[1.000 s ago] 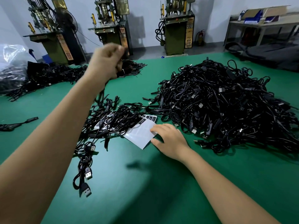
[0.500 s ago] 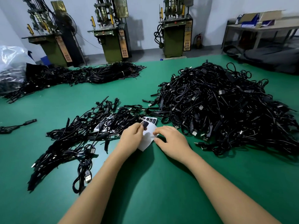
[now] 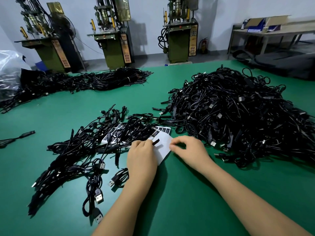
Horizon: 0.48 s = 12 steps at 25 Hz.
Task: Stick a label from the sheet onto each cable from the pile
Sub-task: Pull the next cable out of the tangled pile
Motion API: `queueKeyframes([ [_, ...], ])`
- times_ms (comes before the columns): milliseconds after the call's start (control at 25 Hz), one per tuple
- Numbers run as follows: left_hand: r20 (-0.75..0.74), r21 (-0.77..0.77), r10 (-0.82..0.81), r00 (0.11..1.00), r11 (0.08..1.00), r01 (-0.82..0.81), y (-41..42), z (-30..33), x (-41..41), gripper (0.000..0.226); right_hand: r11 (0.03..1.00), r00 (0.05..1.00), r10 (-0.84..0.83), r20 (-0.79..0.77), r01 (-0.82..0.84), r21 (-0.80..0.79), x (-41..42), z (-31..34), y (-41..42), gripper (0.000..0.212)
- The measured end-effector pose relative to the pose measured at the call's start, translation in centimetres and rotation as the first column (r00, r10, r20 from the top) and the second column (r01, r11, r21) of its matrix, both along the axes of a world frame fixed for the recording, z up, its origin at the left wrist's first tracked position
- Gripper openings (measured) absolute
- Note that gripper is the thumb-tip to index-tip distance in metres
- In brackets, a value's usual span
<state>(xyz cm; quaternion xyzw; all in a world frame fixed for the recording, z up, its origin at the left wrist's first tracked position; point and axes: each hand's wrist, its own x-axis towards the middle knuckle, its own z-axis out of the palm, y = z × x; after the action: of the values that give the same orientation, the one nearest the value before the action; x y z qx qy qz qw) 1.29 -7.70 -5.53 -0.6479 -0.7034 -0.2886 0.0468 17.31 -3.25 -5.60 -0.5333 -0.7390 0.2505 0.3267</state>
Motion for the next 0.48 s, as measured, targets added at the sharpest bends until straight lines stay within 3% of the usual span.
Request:
queueKeyframes([
  [120,-0.021,-0.032,-0.048,0.999,0.998,0.047,0.4,0.2,0.1,0.014,0.984,0.978,-0.171,-0.119,0.163,-0.069,-1.7,1.2,1.5,0.008],
  [360,-0.017,-0.049,-0.054,0.998,0.997,0.054,0.4,0.7,0.3,0.008,0.964,0.949,-0.26,0.176,0.265,-0.009,-6.1,1.9,3.7,0.016],
  [480,0.01,-0.04,-0.029,1.0,0.999,0.029,0.6,0.6,0.2,0.009,0.953,0.943,-0.292,0.161,0.302,-0.04,-6.5,2.1,4.4,0.014],
])
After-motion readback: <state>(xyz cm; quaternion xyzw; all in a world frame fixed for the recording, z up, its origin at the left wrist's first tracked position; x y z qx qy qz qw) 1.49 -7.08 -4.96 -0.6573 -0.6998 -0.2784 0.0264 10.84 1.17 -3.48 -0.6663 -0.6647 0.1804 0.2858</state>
